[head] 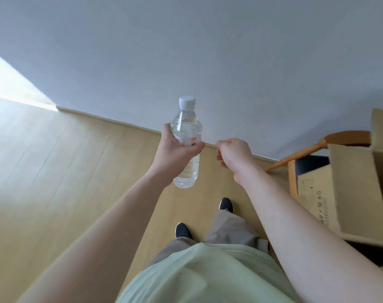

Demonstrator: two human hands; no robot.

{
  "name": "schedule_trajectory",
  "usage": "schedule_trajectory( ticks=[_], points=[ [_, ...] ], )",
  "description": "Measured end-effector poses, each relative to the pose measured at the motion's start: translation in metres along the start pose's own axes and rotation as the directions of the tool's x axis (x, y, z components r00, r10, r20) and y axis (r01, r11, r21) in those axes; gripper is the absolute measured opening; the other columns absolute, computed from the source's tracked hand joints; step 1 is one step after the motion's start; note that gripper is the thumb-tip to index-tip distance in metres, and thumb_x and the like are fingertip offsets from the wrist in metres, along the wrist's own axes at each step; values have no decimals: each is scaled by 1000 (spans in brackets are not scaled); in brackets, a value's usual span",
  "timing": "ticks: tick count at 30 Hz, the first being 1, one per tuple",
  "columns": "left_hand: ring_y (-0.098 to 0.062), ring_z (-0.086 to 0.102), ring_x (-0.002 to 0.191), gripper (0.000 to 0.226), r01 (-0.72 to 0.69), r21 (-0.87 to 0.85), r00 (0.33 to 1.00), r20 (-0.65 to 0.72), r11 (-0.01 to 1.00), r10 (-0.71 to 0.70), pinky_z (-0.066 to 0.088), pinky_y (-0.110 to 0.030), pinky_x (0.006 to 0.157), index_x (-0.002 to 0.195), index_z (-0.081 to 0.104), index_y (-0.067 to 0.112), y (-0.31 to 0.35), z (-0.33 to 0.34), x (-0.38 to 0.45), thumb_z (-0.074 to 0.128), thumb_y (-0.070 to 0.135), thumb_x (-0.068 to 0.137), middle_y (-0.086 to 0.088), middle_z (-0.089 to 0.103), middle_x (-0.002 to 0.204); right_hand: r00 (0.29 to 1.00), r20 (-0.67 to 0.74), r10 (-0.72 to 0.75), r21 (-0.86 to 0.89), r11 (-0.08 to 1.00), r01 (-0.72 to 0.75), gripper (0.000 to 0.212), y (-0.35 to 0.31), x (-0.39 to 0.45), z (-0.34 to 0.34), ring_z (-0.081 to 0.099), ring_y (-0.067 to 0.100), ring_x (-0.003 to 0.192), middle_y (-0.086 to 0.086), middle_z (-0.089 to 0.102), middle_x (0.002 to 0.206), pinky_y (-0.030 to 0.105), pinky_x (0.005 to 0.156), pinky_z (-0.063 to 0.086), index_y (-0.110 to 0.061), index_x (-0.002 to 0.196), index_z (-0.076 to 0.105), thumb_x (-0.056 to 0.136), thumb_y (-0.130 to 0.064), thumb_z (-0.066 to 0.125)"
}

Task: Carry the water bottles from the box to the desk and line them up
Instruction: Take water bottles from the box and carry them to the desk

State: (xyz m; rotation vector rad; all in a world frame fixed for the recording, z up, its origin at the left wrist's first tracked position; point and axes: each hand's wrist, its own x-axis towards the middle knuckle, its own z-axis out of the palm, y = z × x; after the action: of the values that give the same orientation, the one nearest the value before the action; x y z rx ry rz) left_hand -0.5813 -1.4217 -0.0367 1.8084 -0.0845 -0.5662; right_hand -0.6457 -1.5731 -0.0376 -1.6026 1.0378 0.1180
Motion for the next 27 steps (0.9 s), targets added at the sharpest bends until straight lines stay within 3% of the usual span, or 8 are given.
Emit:
schedule_trajectory(
  ticks=[8, 11, 14, 17, 21, 27],
  points=[
    [-9, 70, 92, 64, 93, -118, 943, -309, 989, -126, 59, -38, 81, 114, 49, 33, -35, -111, -8, 86, 40, 61, 9, 66, 104, 970, 240, -45, -136, 987, 80, 6, -39, 6, 103, 43, 20, 79, 6, 47, 82, 37, 74, 37, -20, 89, 54, 84, -17, 53],
    [-8, 70, 92, 61, 118, -171, 895, -408, 978, -179, 58, -37, 80, 110, 50, 34, -44, -143, -3, 86, 41, 61, 10, 66, 103, 945, 325, -38, -173, 980, 99, 3, -56, 17, 141, 49, 21, 79, 6, 53, 79, 38, 76, 45, -17, 87, 55, 85, -18, 54],
    [0, 69, 85, 56, 111, -212, 842, -499, 971, -205, 52, -30, 73, 107, 50, 38, -50, -173, 11, 88, 34, 66, 13, 66, 102, 912, 410, -23, -241, 961, 133, 8, -82, 31, 180, 65, 25, 88, 0, 64, 82, 45, 90, 56, -15, 88, 60, 88, -23, 57],
    [6, 67, 77, 54, 113, -241, 791, -565, 964, -234, 50, -27, 69, 107, 50, 36, -53, -199, 30, 90, 29, 71, 9, 65, 103, 880, 473, -31, -290, 938, 189, 10, -112, 49, 213, 69, 28, 105, 0, 65, 92, 47, 93, 56, -19, 94, 61, 88, -26, 57],
    [5, 67, 76, 57, 116, -279, 732, -625, 953, -272, 50, -27, 69, 108, 48, 35, -52, -230, 51, 91, 22, 73, 5, 64, 105, 841, 540, -18, -331, 915, 232, 13, -147, 65, 253, 68, 28, 108, -1, 65, 93, 44, 91, 56, -19, 97, 62, 89, -27, 56],
    [-13, 70, 95, 65, 89, -367, 644, -688, 926, -335, 56, -36, 78, 110, 49, 35, -45, -264, 67, 91, 33, 61, 2, 67, 109, 786, 619, 1, -388, 870, 304, 10, -182, 74, 304, 68, 27, 107, 0, 66, 95, 42, 89, 56, -20, 95, 61, 89, -26, 55]
  ],
)
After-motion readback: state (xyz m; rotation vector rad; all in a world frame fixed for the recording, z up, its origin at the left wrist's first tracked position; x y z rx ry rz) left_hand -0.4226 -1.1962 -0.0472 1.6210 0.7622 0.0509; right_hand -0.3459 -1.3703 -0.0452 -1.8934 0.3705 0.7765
